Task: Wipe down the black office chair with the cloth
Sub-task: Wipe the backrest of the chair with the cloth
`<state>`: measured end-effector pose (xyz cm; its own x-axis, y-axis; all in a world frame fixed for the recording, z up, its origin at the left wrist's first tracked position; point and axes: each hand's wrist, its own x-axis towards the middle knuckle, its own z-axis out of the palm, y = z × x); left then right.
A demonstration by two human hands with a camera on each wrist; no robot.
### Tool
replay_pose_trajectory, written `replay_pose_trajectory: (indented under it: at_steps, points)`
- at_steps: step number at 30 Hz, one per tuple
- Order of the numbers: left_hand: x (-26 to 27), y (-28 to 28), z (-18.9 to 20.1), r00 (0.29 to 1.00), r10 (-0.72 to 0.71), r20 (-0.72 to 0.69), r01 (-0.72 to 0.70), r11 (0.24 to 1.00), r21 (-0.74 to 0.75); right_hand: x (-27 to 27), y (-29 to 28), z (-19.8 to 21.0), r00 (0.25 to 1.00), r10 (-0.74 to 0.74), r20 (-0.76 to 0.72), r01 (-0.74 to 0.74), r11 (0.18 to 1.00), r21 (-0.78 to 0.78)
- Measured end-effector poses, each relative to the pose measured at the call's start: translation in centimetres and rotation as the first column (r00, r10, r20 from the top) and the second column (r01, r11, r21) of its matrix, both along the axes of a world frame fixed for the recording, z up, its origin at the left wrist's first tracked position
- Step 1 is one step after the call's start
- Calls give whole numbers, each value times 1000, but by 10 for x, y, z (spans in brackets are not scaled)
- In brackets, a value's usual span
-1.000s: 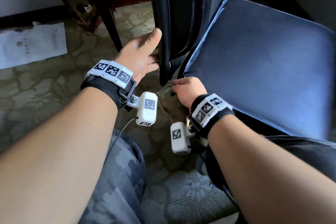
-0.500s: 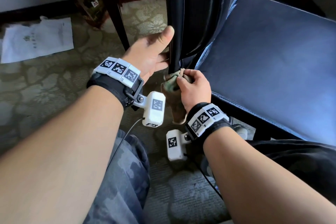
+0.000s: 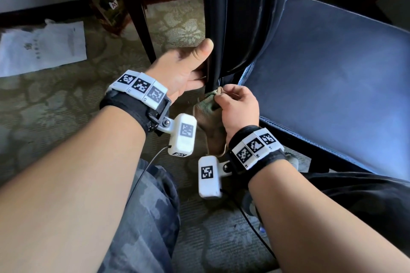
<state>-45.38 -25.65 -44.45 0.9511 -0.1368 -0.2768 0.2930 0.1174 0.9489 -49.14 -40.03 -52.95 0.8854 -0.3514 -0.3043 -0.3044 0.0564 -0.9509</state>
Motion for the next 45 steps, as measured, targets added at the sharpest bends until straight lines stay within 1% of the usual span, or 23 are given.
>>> replay_pose_trajectory:
  at_steps: [2, 5, 8, 9, 11, 13, 16, 18, 22, 24, 26, 28, 31, 32, 34, 36, 38, 41, 43, 45]
  points:
    - [-1, 1, -3, 1000, 12, -3, -12, 1000, 1, -3, -3, 0, 1000, 7, 4, -6, 1000, -4]
    - [-7, 0, -1, 1000, 6, -25, -6, 1000, 15, -8, -13, 5, 999, 49, -9, -50, 997, -57]
    - [-18, -4, 13, 1000, 12, -25, -11, 999, 36, -14, -36, 26, 999, 27, -20, -29, 992, -125]
    - [-21, -5, 22, 999, 31, -12, -31, 999, 17, -16, -44, 38, 1000, 22, -17, -24, 991, -134]
    - [-26, -7, 50, 997, 61, 45, -55, 992, -116, -20, -62, 65, 1000, 24, 4, -24, 991, -133]
    - [-30, -9, 87, 987, 102, 122, -72, 971, -226, -23, -76, 96, 997, 35, 64, -26, 990, -138]
    - [-32, -19, 146, 948, 195, 252, -126, 956, -265, -23, -90, 147, 977, 74, 201, -36, 982, -184]
    - [-34, -28, 181, 923, 250, 292, -172, 948, -267, -21, -94, 183, 951, 90, 296, -28, 978, -207]
    - [-37, -35, 226, 889, 266, 373, -186, 954, -237, -18, -95, 253, 876, 170, 451, -57, 966, -253]
    - [-33, -33, 242, 871, 276, 406, -189, 952, -243, -16, -95, 281, 844, 226, 486, -82, 950, -300]
    - [-26, -29, 254, 850, 281, 446, -204, 956, -212, -12, -93, 304, 803, 288, 522, -86, 922, -377]
    - [-20, -26, 264, 847, 272, 457, -240, 962, -127, -8, -88, 326, 765, 336, 549, -92, 901, -424]
    - [-2, -19, 268, 870, 261, 419, -299, 954, 28, 2, -78, 353, 697, 388, 603, -56, 868, -494]
    - [1, -18, 269, 872, 254, 418, -312, 947, 76, 6, -74, 360, 671, 412, 617, -46, 853, -520]
    - [3, -13, 269, 862, 217, 458, -334, 923, 192, 14, -62, 369, 620, 482, 619, -45, 810, -585]
    - [4, -9, 269, 845, 195, 498, -362, 894, 265, 20, -49, 365, 597, 557, 578, -38, 739, -673]
    - [3, -7, 269, 834, 186, 519, -382, 874, 301, 23, -40, 353, 594, 613, 521, -26, 662, -749]
    - [0, -6, 269, 832, 170, 529, -371, 879, 301, 21, -38, 329, 599, 624, 501, -19, 636, -771]
    - [-1, -6, 269, 828, 188, 528, -378, 883, 278, 19, -43, 326, 617, 640, 459, -17, 593, -805]
    - [-3, -8, 270, 823, 185, 536, -385, 877, 288, 18, -52, 334, 648, 654, 390, -24, 530, -848]
